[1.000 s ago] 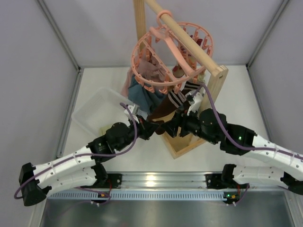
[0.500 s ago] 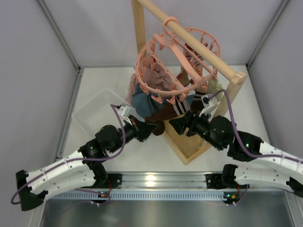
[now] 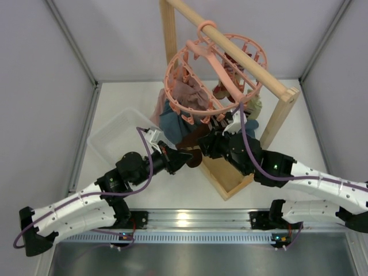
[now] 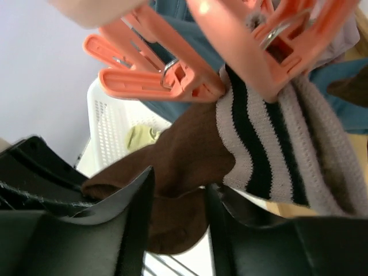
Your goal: Remove the socks clipped to the hanger
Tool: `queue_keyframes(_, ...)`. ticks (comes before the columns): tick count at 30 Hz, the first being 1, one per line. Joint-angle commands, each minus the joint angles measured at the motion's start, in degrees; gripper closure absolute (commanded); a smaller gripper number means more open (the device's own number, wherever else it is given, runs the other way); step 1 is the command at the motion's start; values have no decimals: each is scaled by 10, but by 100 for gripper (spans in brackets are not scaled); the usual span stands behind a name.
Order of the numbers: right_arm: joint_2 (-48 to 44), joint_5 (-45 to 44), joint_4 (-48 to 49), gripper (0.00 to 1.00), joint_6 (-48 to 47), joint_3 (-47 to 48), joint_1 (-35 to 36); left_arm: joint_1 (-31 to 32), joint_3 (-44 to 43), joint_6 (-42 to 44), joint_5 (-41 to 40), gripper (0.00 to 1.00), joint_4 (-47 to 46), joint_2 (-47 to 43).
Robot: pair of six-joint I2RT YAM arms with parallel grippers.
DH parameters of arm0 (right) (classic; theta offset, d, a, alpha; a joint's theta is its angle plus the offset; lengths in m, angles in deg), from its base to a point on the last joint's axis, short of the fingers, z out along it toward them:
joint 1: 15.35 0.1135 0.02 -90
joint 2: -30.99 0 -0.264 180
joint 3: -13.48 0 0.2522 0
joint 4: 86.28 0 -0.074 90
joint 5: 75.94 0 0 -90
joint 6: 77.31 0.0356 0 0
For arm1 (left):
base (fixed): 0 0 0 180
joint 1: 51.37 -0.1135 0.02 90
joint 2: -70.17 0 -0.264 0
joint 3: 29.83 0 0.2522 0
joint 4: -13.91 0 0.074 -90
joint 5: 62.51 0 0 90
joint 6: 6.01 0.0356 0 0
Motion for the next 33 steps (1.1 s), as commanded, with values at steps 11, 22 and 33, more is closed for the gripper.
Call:
queue_keyframes(11,18,-70,2,100,-94,39,9,-1,-51,31,-91,45,100,-21)
queue_keyframes(22,7,-77,16,100,-120,11,8,0,-251,56,-139,51,99,73)
queue_keyframes(33,-7,-75,16,100,-120,9,8,-1,-335,28,-153,37,98,184)
